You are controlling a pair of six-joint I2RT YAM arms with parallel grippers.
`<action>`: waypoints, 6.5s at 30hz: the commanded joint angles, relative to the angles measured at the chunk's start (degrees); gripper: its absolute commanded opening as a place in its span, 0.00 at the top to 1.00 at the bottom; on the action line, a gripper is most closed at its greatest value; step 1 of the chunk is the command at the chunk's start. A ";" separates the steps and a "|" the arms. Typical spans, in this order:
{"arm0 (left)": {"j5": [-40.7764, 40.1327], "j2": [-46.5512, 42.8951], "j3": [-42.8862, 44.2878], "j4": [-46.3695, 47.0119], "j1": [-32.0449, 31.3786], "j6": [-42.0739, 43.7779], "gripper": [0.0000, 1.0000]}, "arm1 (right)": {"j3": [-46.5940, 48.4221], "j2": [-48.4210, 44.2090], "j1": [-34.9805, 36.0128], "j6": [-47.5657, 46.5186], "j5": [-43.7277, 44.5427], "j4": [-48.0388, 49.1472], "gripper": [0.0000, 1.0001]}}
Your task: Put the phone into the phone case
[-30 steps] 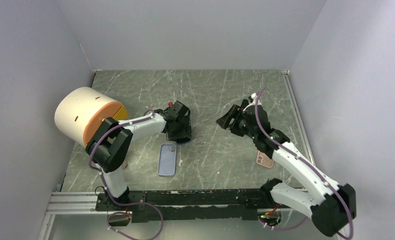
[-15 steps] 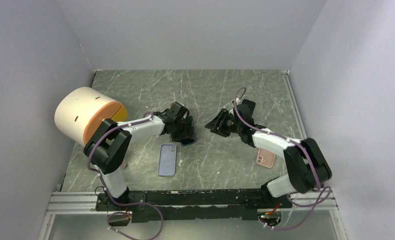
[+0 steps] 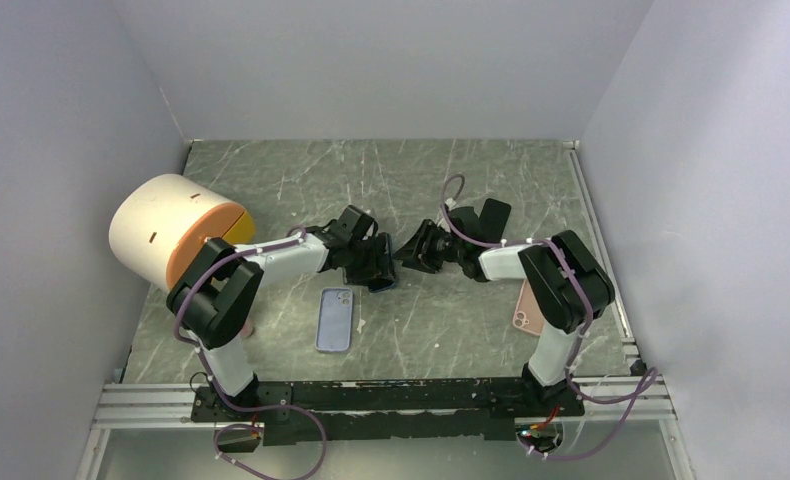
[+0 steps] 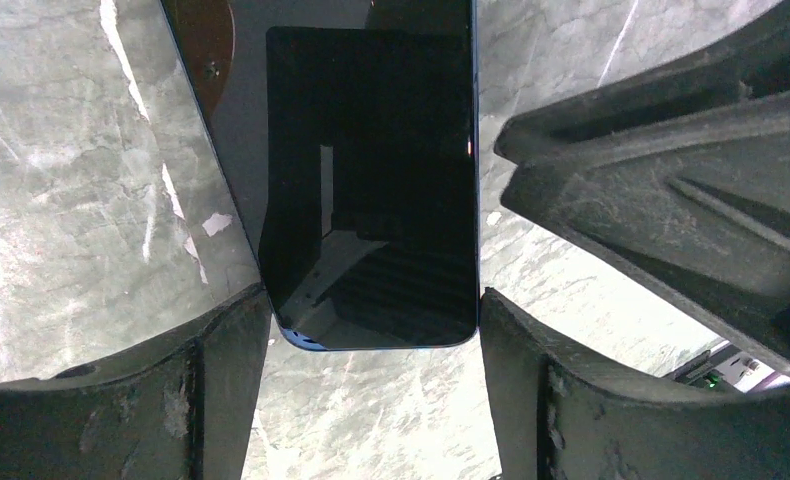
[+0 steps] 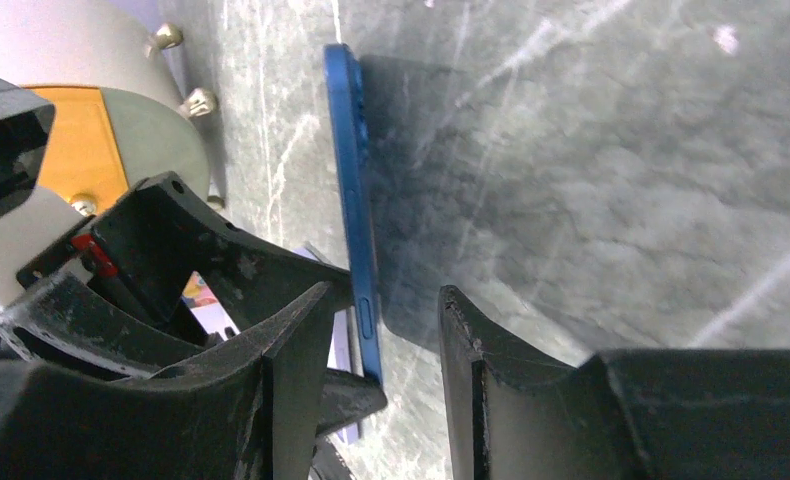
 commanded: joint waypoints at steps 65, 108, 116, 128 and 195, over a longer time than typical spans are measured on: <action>-10.46 -5.69 -0.31 -33.85 7.26 1.09 0.63 | -11.01 -47.28 -2.95 -12.54 2.81 -26.42 1.00; 9.45 -22.31 -12.12 -19.76 18.61 -3.83 0.63 | -1.69 -25.29 20.24 -5.06 13.94 -13.35 1.00; 11.88 -17.24 -14.22 -15.12 18.84 -2.17 0.74 | 2.59 -16.72 22.10 -4.34 13.76 -13.46 1.00; 12.61 -11.90 -16.15 -10.95 18.71 -1.24 0.76 | 4.55 -10.29 23.53 -4.59 13.21 -15.28 1.00; 10.50 -12.19 -10.46 -15.20 15.32 -1.35 0.63 | 15.30 -8.04 20.52 -20.57 15.25 -39.78 0.69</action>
